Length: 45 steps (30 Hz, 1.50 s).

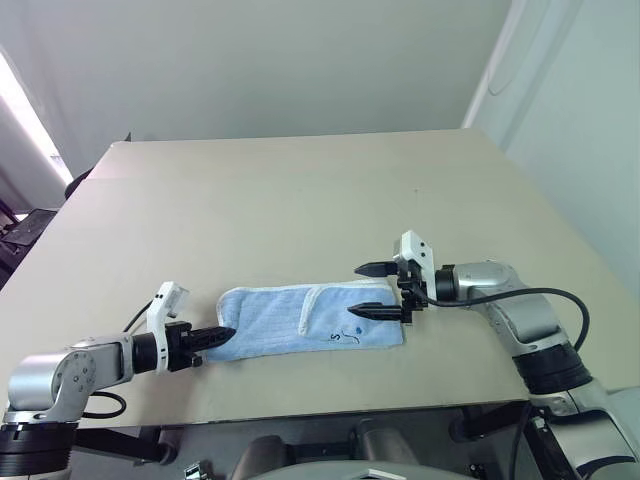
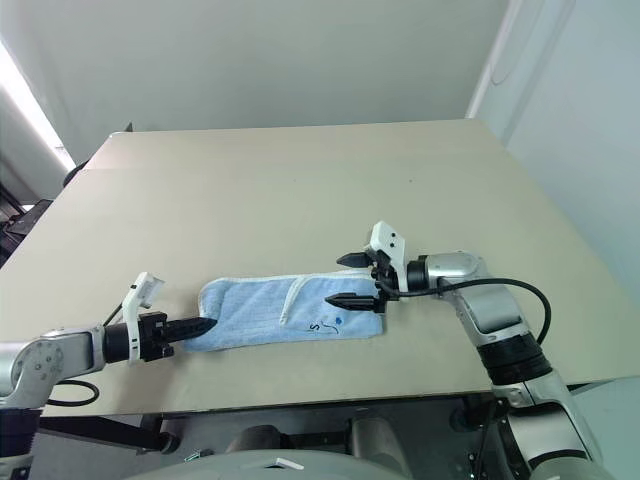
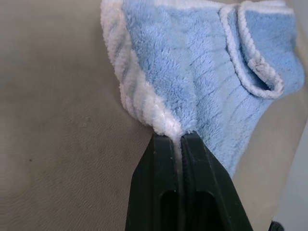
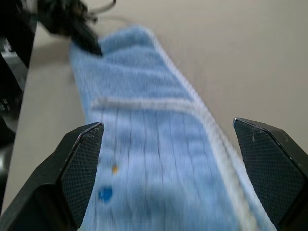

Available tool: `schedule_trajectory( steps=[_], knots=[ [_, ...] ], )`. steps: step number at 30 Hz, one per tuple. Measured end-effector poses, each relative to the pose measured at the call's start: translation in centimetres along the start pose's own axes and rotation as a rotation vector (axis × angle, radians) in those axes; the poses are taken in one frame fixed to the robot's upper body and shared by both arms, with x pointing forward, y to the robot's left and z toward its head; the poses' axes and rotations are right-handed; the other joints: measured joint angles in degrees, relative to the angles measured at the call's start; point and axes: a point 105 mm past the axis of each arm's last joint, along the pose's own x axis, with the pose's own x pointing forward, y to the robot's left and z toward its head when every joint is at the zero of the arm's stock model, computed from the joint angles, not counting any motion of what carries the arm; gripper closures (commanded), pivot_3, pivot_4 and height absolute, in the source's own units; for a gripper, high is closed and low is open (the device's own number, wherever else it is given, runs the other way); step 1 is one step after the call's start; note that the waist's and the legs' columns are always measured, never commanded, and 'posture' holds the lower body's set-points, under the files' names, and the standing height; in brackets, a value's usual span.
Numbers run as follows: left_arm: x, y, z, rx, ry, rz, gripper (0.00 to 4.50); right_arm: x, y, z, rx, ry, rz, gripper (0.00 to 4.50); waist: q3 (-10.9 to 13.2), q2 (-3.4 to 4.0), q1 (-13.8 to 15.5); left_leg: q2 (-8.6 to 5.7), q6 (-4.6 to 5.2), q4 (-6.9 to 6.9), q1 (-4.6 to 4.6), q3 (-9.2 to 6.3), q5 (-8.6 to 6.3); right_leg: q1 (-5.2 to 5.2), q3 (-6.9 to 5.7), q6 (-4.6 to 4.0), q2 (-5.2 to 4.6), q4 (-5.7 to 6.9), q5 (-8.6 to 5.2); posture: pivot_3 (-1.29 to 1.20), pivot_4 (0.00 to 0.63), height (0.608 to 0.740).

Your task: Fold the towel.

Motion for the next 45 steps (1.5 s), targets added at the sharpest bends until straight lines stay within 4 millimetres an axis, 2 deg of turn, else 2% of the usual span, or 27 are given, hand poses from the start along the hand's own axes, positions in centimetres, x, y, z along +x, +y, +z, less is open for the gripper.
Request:
schedule_trajectory(
  steps=[6,10,13,16,19,21,24,28,33,38,42,43,45],
  knots=[
    [-3.0,1.3,0.8,0.033,0.009,0.090,4.49,0.0,0.0,-0.3,-0.012,0.022,-0.003,0.00,0.03,-0.08,0.08,0.03,0.00,0.00,-0.01,0.00,0.00,-0.04,-0.03,-0.08,0.03,0.00,-0.04,0.00,0.000,0.740],
    [-5.6,1.9,2.0,0.057,-0.007,0.145,4.49,-0.3,-0.3,-0.5,-0.018,0.034,-0.027,0.00,0.10,-0.23,0.08,0.02,0.00,0.00,-0.04,0.00,0.00,-0.05,-0.04,-0.08,-0.02,-0.04,-0.04,0.00,0.000,0.740],
    [-7.1,1.6,3.1,0.097,-0.011,0.157,4.49,-0.8,-0.7,-0.9,-0.016,0.051,-0.053,0.00,0.13,-0.26,0.08,-0.01,0.00,-0.01,-0.05,0.02,0.00,-0.06,-0.04,-0.08,-0.07,-0.06,-0.04,0.00,0.000,0.740],
    [-7.3,0.6,4.5,0.118,-0.040,0.116,4.49,-1.2,-1.1,-0.9,-0.014,0.048,-0.079,0.00,0.15,-0.27,0.24,-0.01,0.00,0.00,-0.05,0.01,0.00,-0.05,-0.04,-0.07,-0.08,-0.04,-0.04,0.00,0.000,0.740],
    [-6.3,-1.6,5.9,0.160,-0.055,0.019,4.49,-1.4,-1.3,-0.8,-0.020,0.045,-0.091,0.00,0.16,-0.31,0.24,-0.01,0.00,0.00,-0.05,0.01,0.00,-0.03,-0.04,-0.05,-0.07,-0.03,-0.03,0.00,0.000,0.740],
    [-4.7,-4.0,6.4,0.196,-0.050,-0.092,4.49,-1.5,-1.4,-0.9,-0.020,0.046,-0.099,0.00,0.15,-0.31,0.28,-0.04,0.00,0.01,-0.05,0.02,0.00,-0.02,-0.02,0.09,-0.08,-0.04,0.06,0.00,0.000,0.740],
    [-2.0,-6.8,6.2,0.196,-0.018,-0.247,4.49,-1.6,-1.6,-1.0,-0.017,0.049,-0.114,0.00,0.15,-0.32,0.24,-0.05,0.00,0.01,-0.05,0.03,0.00,-0.01,0.02,0.17,-0.07,-0.04,0.11,0.00,0.000,0.740],
    [1.2,-9.1,5.6,0.177,0.037,-0.368,4.49,-1.9,-2.0,-1.3,-0.009,0.054,-0.162,0.00,0.13,-0.35,0.09,-0.05,-0.01,0.03,-0.01,0.03,0.00,-0.01,0.09,0.18,-0.01,0.06,0.13,0.00,0.000,0.740],
    [4.3,-9.8,3.3,0.155,0.123,-0.396,4.49,-2.6,-2.1,-2.7,0.051,0.065,-0.224,0.00,0.14,-0.36,0.22,-0.05,-0.01,0.07,-0.04,0.01,0.01,-0.01,0.13,0.15,0.05,0.07,0.11,0.00,0.000,0.740],
    [6.3,-10.2,4.3,0.176,0.052,-0.385,4.49,-2.9,-1.7,-3.6,0.079,0.073,-0.256,0.00,0.14,-0.36,0.17,-0.11,0.00,0.13,-0.01,0.06,0.01,0.03,0.14,0.12,0.04,0.08,0.09,0.00,0.000,0.740],
    [7.2,-10.5,4.1,0.177,0.053,-0.390,4.49,-3.6,-2.1,-3.7,0.088,0.073,-0.296,0.00,0.14,-0.37,0.15,-0.12,0.00,0.13,-0.02,0.06,0.01,0.03,0.15,0.13,0.05,0.07,0.10,0.00,0.000,0.740],
    [7.4,-10.6,4.0,0.177,0.054,-0.398,3.97,-3.6,-2.1,-3.8,0.089,0.073,-0.298,0.00,0.14,-0.36,0.18,-0.12,0.00,0.13,-0.02,0.05,0.02,0.03,0.14,0.13,0.05,0.07,0.10,0.00,0.000,0.740],
    [7.5,-10.9,3.8,0.181,0.067,-0.414,3.39,-3.6,-2.0,-3.9,0.092,0.074,-0.300,0.00,0.14,-0.37,0.21,-0.12,0.00,0.13,-0.02,0.04,0.02,0.03,0.14,0.13,0.06,0.07,0.10,0.00,0.000,0.740]
  ],
)
